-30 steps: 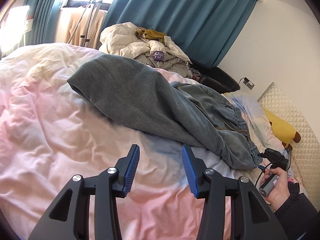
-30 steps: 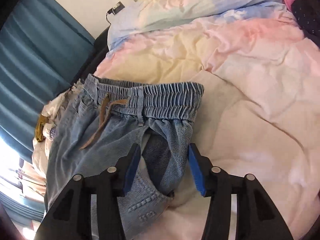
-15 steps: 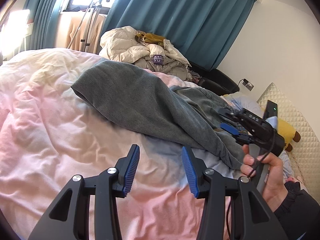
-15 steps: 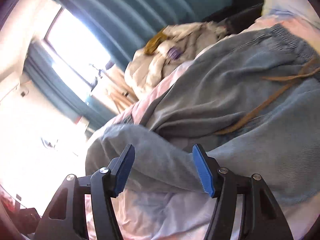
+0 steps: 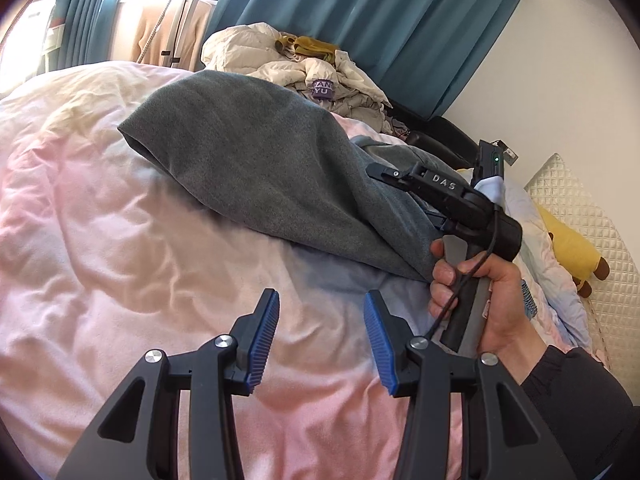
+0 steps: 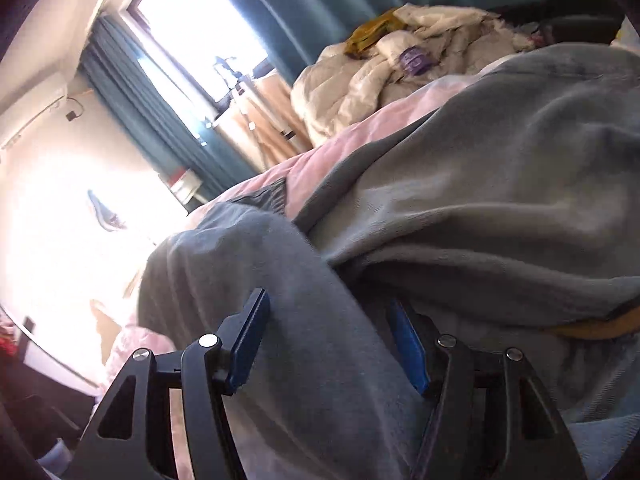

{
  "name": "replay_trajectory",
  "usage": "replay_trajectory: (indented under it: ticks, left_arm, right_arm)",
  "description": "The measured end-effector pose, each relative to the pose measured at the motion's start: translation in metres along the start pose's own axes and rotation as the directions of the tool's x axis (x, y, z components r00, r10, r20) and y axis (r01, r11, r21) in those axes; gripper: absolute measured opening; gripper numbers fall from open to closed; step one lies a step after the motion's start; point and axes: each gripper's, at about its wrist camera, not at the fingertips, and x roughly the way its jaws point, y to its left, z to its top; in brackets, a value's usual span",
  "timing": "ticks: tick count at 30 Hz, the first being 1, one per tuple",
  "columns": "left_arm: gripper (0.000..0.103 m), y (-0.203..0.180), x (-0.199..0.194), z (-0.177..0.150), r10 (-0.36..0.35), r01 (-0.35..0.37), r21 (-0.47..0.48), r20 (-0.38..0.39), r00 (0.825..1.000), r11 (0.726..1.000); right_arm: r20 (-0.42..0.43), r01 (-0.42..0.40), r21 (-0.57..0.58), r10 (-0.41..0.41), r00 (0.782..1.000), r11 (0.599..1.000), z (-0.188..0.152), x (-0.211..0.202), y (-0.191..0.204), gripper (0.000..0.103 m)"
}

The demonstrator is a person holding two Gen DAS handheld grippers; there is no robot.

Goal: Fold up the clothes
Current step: 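Grasp the jeans' leg fabric with the right gripper and pull it toward the left gripper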

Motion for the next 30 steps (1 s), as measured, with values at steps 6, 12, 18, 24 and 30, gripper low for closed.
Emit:
replay_trajectory:
  ticks: [6, 12, 18, 24, 30]
  left_arm:
    - [0.045, 0.007, 0.001, 0.003, 0.014, -0.014, -0.007, 0.011, 1.0, 1.0]
    - [0.045, 0.009, -0.02, 0.008, 0.041, -0.04, -0.006, 0.081, 0.996, 0.999]
    - [0.045, 0.01, -0.042, 0.017, 0.046, -0.044, -0.015, 0.147, 0.988, 0.999]
    - [0.045, 0.013, -0.059, 0.021, 0.019, -0.019, -0.001, 0.198, 0.98, 1.0]
    - [0.045, 0.011, -0.053, 0.019, -0.016, 0.011, 0.036, 0.164, 0.986, 0.999]
  right_arm:
    - [0.024, -0.007, -0.041, 0.008, 1.0, 0.999, -0.005, -0.01, 0.029, 0.02]
    - [0.061, 0.065, -0.116, -0.058, 0.996, 0.991, -0.02, -0.037, 0.068, 0.004]
    - [-0.034, 0.09, -0.311, -0.106, 0.994, 0.946, -0.062, -0.06, 0.127, 0.004]
    - [-0.209, 0.153, -0.217, -0.199, 0.957, 0.964, -0.124, -0.04, 0.112, 0.004]
    - [-0.317, 0.225, -0.047, -0.228, 0.92, 0.973, -0.153, -0.019, 0.081, 0.004]
